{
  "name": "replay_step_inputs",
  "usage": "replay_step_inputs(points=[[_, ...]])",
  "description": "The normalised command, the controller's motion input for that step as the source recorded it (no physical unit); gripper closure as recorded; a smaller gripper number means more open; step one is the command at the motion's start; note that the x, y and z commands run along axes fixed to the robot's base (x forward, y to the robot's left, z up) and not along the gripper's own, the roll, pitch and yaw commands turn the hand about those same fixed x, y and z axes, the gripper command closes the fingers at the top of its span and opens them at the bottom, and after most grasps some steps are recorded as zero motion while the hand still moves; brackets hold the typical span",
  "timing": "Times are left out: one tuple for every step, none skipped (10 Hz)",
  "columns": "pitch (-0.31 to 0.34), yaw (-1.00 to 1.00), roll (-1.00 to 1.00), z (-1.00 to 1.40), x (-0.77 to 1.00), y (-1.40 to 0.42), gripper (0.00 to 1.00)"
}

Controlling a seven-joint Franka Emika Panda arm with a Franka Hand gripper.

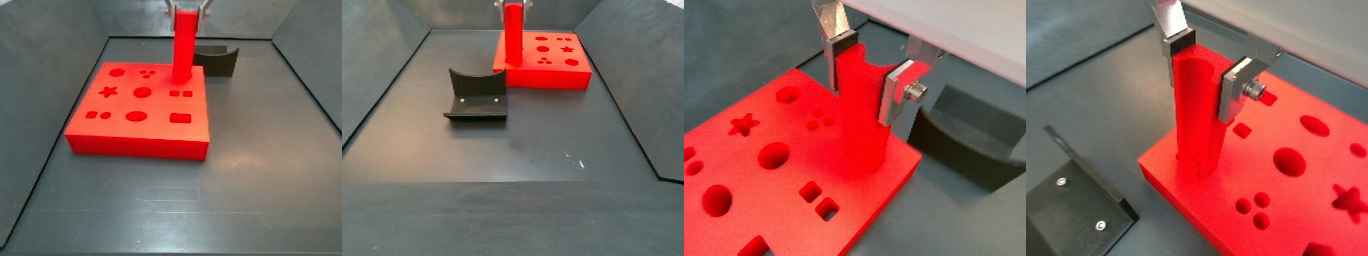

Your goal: Insert the arch object.

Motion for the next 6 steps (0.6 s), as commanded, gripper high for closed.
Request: replay_step_inputs(points=[[0.044,-0.50,0.00,-0.59,0.07,-0.01,1.00],[0.029,-0.46,0.00,-0.61,0.05,-0.01,1.00],[0.021,-0.43,0.00,-0.63,0.08,0.00,1.00],[0.016,-0.30,0.00,-0.53,0.00,0.00,1.00],[0.000,-0.05,0.12,-0.09,-0.04,0.00,1.00],[0.000,0.00,0.00,0.00,0.00,0.00,1.00]])
